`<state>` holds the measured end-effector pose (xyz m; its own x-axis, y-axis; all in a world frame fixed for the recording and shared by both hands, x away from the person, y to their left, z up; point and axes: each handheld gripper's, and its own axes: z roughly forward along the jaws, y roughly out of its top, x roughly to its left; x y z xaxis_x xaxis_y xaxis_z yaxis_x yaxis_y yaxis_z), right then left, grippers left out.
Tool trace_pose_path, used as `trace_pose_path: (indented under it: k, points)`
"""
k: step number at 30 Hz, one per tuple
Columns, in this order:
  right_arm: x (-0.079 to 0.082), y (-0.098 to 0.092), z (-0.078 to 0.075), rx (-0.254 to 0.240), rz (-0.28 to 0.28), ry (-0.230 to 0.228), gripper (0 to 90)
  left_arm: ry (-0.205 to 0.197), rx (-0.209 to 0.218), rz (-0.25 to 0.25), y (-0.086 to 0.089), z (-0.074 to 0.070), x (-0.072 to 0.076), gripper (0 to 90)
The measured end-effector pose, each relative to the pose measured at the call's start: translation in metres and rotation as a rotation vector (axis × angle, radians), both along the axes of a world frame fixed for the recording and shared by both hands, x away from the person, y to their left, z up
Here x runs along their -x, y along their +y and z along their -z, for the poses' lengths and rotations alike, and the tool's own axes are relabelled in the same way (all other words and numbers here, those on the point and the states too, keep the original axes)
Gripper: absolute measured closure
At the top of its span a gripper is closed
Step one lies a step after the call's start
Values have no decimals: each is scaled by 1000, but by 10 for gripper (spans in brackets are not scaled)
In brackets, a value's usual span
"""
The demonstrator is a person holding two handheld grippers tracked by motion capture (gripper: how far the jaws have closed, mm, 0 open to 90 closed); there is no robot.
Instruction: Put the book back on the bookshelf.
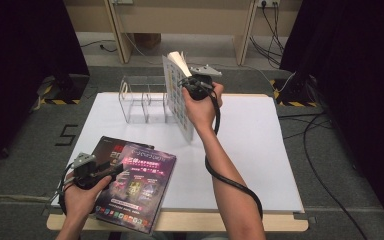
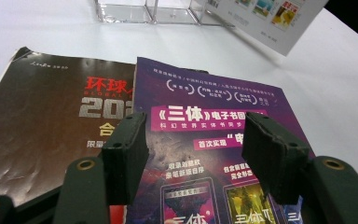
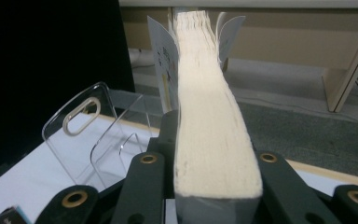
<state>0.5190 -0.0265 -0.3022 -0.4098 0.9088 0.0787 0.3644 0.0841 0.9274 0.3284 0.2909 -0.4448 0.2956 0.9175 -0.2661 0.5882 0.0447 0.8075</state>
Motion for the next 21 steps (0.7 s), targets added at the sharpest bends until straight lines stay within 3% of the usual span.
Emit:
trace_pose_path:
  k: [4,21]
  points:
    - [-7,4,-1,-8,18,-18,747,1,1,0,1,0,1,394]
    - [-27,12,8,-29,39,-9,747,5,0,-4,2,2,0,394]
